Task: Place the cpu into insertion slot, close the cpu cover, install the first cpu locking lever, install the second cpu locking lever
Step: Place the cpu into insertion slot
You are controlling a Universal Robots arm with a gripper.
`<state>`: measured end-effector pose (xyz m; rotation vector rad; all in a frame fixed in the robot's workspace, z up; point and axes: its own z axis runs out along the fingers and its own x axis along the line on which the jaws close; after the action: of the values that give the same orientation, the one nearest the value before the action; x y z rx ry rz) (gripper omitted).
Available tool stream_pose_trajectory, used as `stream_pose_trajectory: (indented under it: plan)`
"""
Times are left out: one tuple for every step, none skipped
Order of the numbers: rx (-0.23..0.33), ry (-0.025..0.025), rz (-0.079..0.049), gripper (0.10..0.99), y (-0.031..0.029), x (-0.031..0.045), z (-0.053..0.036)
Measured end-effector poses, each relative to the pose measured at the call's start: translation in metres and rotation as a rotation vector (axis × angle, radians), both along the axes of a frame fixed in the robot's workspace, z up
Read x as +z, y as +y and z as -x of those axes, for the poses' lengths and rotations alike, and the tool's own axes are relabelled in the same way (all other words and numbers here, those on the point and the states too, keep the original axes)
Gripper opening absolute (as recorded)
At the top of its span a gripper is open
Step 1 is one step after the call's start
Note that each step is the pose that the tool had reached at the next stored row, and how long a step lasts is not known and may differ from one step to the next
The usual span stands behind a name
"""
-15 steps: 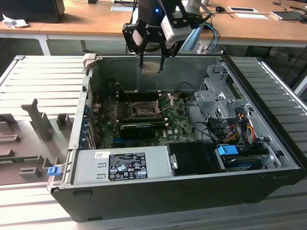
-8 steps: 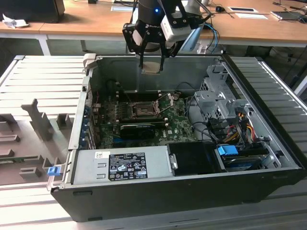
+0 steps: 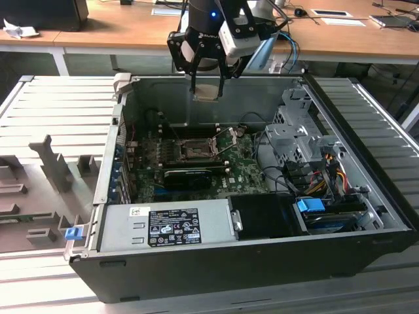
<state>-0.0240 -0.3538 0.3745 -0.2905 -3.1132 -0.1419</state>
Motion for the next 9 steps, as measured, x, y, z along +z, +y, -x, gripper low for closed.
stream_pose_trajectory:
  plan:
    - [-0.002, 0.0000, 0.000, 0.529, 0.0000, 0.0000, 0.0000]
    - [-0.003, 0.0000, 0.000, 0.529, 0.0000, 0.0000, 0.0000]
    - [-0.005, 0.0000, 0.000, 0.529, 0.0000, 0.0000, 0.0000]
    - [-0.007, 0.0000, 0.000, 0.529, 0.0000, 0.0000, 0.0000]
    - [-0.009, 0.0000, 0.000, 0.529, 0.0000, -0.0001, 0.0000]
    - [-0.011, 0.0000, 0.000, 0.529, 0.0000, -0.0001, 0.0000]
    - [-0.013, 0.0000, 0.000, 0.529, 0.0000, -0.0001, 0.0000]
    - [-0.015, 0.0000, 0.000, 0.529, 0.0000, -0.0001, 0.0000]
    - [-0.016, 0.0000, 0.000, 0.529, 0.0000, -0.0001, 0.0000]
